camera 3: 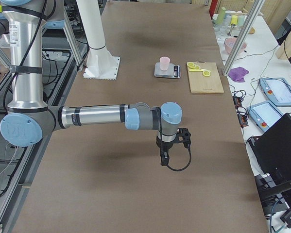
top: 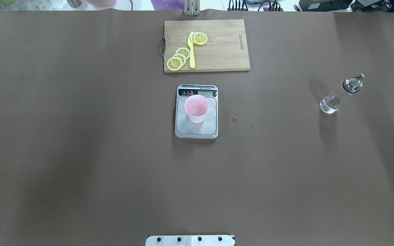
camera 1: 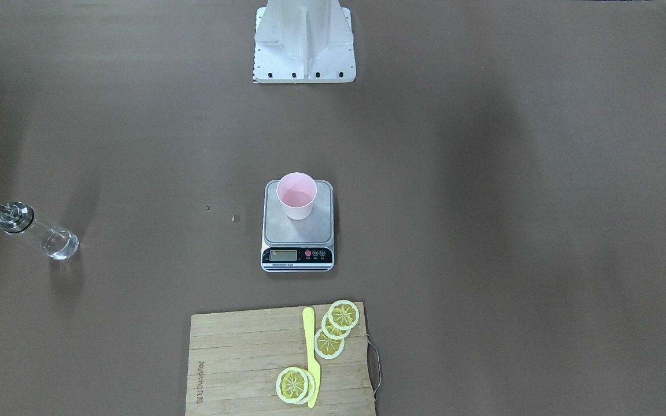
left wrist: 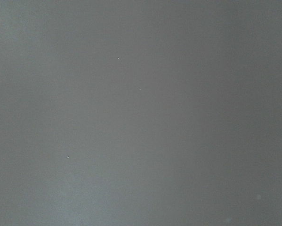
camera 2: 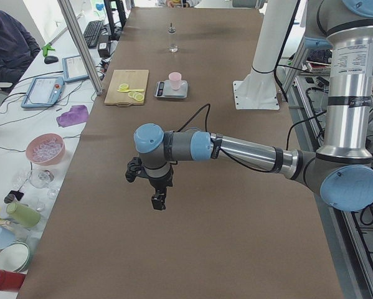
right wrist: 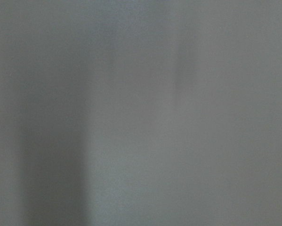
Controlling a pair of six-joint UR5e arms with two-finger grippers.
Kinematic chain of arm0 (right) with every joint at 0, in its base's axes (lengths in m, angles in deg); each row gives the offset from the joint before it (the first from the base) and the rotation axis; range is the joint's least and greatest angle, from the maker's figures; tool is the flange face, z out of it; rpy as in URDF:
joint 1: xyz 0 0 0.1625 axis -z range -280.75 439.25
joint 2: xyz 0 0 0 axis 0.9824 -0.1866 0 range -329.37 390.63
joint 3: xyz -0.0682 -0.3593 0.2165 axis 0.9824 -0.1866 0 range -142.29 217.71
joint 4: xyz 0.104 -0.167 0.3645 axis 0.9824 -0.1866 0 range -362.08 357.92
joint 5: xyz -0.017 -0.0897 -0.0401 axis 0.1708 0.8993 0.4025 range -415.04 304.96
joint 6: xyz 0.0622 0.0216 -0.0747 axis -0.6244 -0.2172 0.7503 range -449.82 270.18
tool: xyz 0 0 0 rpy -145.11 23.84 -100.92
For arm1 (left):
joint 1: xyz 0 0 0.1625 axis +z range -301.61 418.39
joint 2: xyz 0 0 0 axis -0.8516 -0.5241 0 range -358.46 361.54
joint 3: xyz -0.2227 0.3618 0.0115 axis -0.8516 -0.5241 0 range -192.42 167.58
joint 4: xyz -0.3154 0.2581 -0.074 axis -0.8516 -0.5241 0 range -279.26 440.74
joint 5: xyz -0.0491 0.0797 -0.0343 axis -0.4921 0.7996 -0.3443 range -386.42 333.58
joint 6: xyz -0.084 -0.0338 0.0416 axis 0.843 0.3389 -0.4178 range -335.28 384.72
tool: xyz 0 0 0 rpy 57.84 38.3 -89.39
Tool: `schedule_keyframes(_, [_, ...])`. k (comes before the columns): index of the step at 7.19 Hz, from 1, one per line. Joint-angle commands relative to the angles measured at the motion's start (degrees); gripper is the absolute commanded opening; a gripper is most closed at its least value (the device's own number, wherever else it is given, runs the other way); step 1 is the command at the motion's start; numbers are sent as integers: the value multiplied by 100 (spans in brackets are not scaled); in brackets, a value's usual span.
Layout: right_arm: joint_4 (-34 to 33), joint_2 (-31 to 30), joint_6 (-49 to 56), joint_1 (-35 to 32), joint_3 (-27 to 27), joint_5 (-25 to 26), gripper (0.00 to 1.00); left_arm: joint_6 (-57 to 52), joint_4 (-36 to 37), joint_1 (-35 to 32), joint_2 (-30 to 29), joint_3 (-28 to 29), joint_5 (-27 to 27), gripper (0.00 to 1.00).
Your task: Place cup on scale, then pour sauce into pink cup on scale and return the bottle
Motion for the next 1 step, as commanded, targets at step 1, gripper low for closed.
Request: schedule_keyframes(1, [0, 1, 9, 2, 0, 7, 100, 0, 0, 0, -9, 0, -4, 99])
